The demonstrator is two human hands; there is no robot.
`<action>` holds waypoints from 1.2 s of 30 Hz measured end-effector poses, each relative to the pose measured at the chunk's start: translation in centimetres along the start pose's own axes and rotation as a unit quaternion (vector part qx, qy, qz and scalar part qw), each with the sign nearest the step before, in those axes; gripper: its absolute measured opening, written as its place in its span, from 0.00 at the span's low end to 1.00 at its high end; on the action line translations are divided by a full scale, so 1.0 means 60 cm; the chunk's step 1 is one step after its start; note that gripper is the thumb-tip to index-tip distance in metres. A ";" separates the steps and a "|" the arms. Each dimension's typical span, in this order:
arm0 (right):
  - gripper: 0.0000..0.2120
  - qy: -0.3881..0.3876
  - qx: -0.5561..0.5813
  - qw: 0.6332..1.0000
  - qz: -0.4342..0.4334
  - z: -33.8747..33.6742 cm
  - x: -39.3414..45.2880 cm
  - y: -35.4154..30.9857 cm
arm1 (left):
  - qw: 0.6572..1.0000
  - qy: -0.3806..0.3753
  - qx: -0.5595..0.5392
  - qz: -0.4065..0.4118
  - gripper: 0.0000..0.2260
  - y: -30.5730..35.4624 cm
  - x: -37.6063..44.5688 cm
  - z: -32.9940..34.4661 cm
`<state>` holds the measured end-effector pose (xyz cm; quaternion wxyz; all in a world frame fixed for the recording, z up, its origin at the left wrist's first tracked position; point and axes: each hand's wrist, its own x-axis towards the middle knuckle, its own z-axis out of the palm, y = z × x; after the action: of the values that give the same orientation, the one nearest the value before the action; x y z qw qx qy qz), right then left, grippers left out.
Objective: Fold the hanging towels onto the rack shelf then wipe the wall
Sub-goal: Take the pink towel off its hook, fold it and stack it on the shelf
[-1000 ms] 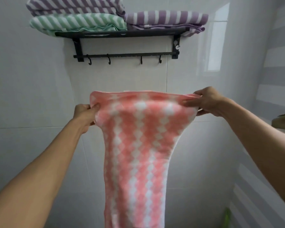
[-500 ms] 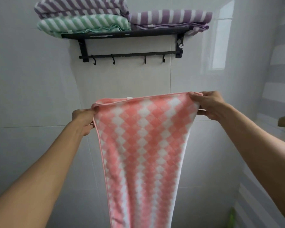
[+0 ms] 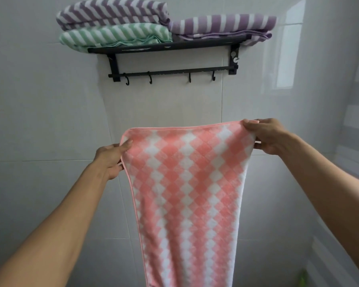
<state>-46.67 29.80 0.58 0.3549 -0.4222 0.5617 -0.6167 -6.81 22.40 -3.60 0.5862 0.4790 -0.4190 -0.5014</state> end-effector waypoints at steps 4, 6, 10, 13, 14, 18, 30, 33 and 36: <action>0.07 -0.004 0.025 1.000 0.008 0.000 0.012 0.005 | 0.999 -0.046 0.004 0.002 0.07 0.009 -0.008 -0.002; 0.07 -0.005 0.026 1.000 0.007 0.000 0.014 0.010 | 0.998 -0.060 0.010 0.001 0.12 0.010 -0.010 -0.003; 0.07 0.006 0.037 0.999 -0.001 0.003 0.017 0.015 | 0.999 -0.044 -0.027 -0.003 0.21 0.011 -0.006 -0.009; 0.05 0.011 0.028 1.000 -0.009 0.001 0.022 0.017 | 0.998 -0.061 -0.001 0.003 0.07 0.015 -0.001 -0.015; 0.05 0.010 0.029 0.999 -0.010 -0.001 0.025 0.019 | 0.998 -0.060 0.004 0.008 0.07 0.016 0.001 -0.017; 0.11 0.007 0.030 0.999 -0.011 -0.005 0.035 0.025 | 0.998 -0.054 -0.008 0.019 0.12 0.015 0.005 -0.023; 0.09 -0.010 0.053 0.998 -0.018 0.008 0.033 0.018 | 0.995 -0.064 0.073 0.021 0.07 0.014 0.013 -0.014; 0.06 -0.031 -0.013 0.999 0.009 0.006 0.028 0.036 | 0.995 -0.036 0.091 0.016 0.08 -0.013 0.011 -0.016; 0.12 -0.014 -0.028 0.999 0.019 0.010 0.033 0.044 | 0.997 0.018 0.068 0.022 0.10 -0.028 0.012 -0.008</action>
<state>-46.96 27.43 -1.80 0.3626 -0.4293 0.5816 -0.5882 -6.57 21.72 -5.32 0.5705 0.5174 -0.4518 -0.4502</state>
